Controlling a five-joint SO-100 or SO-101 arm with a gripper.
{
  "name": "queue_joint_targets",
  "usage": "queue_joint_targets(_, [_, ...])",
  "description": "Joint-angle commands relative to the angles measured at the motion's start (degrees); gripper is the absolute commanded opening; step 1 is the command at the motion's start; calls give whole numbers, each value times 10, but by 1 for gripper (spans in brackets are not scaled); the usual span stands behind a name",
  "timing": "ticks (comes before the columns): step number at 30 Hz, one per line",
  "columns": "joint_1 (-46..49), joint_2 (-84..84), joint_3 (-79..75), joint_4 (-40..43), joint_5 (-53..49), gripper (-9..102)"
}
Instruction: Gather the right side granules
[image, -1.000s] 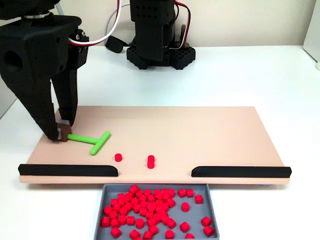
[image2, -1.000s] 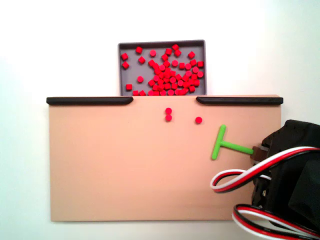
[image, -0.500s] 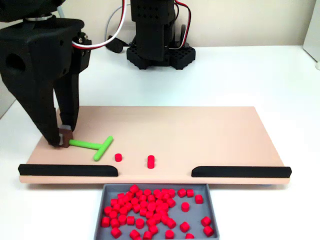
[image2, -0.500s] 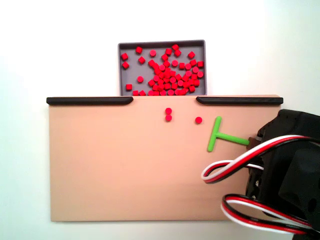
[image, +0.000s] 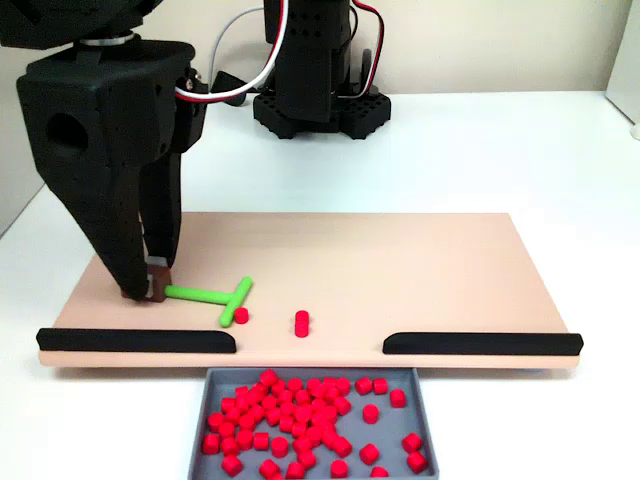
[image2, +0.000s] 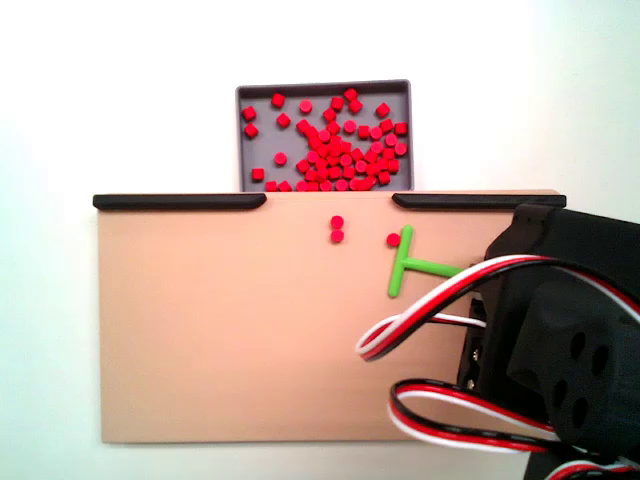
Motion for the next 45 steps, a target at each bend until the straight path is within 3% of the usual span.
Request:
queue_joint_targets(1, [-13,3,6,4,-250,0])
queue_joint_targets(45, [-52,16,5,4,-180,0])
